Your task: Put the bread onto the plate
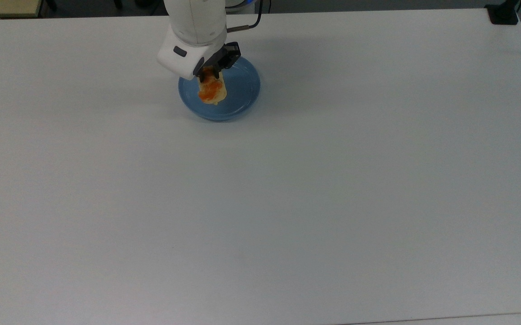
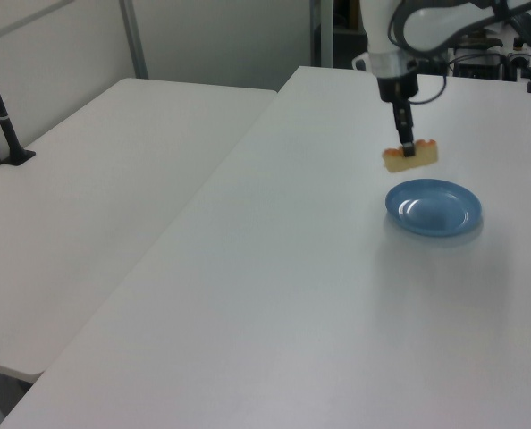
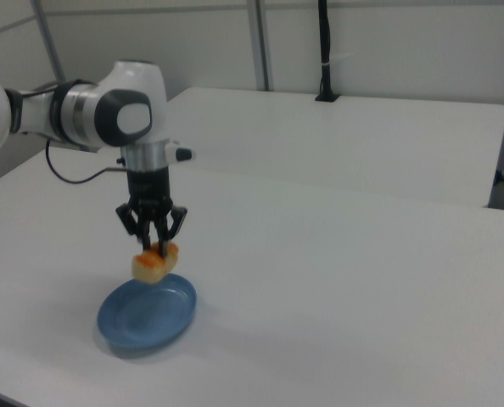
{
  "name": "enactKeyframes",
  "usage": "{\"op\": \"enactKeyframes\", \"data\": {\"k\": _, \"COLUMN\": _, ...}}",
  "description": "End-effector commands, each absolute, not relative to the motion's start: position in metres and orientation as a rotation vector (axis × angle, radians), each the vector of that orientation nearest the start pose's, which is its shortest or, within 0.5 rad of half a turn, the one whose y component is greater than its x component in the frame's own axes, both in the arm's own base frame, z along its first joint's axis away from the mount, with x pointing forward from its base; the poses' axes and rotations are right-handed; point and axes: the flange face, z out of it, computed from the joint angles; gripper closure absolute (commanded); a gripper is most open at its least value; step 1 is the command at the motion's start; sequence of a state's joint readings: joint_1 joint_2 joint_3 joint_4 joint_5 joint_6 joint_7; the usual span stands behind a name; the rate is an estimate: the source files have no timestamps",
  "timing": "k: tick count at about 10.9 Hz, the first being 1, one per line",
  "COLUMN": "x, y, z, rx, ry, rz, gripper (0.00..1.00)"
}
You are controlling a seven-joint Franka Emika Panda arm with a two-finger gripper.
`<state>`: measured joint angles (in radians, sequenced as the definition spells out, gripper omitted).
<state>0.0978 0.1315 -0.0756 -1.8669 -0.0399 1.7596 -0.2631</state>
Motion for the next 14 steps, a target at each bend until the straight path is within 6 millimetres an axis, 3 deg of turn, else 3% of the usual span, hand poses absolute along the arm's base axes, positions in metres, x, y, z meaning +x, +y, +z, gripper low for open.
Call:
{"op": "enactKeyframes", "data": {"k": 1, "x": 0.531, "y": 0.032, "z": 0.383, "rx": -3.073, "ry": -0.519, "rz": 0.510, "gripper": 0.67}}
{"op": "enactKeyframes", "data": {"k": 3, "x": 0.533, "y": 0.032, "z": 0.373, "rx": -3.086, "ry": -0.469, "rz": 0.521, "gripper": 0.52}}
{"op": "enactKeyframes", "data": {"k": 4, "x": 0.535, "y": 0.032, "z": 0.374, "rx": -3.088, "ry": -0.466, "rz": 0.516, "gripper": 0.18}}
{"op": "enactKeyframes", "data": {"k": 5, "x": 0.535, "y": 0.032, "z": 0.380, "rx": -3.095, "ry": -0.443, "rz": 0.507, "gripper": 0.00}}
{"op": "enactKeyframes", "data": {"k": 7, "x": 0.543, "y": 0.031, "z": 0.412, "rx": -3.120, "ry": -0.377, "rz": 0.452, "gripper": 0.00}}
{"op": "enactKeyframes", "data": {"k": 8, "x": 0.550, "y": 0.032, "z": 0.439, "rx": -3.130, "ry": -0.345, "rz": 0.421, "gripper": 0.00}}
{"op": "enactKeyframes", "data": {"k": 11, "x": 0.573, "y": 0.021, "z": 0.539, "rx": -3.175, "ry": -0.084, "rz": 0.199, "gripper": 0.00}}
{"op": "enactKeyframes", "data": {"k": 12, "x": 0.576, "y": 0.019, "z": 0.552, "rx": -3.180, "ry": -0.025, "rz": 0.152, "gripper": 0.00}}
{"op": "enactKeyframes", "data": {"k": 14, "x": 0.577, "y": 0.017, "z": 0.556, "rx": -3.194, "ry": -0.022, "rz": 0.139, "gripper": 0.00}}
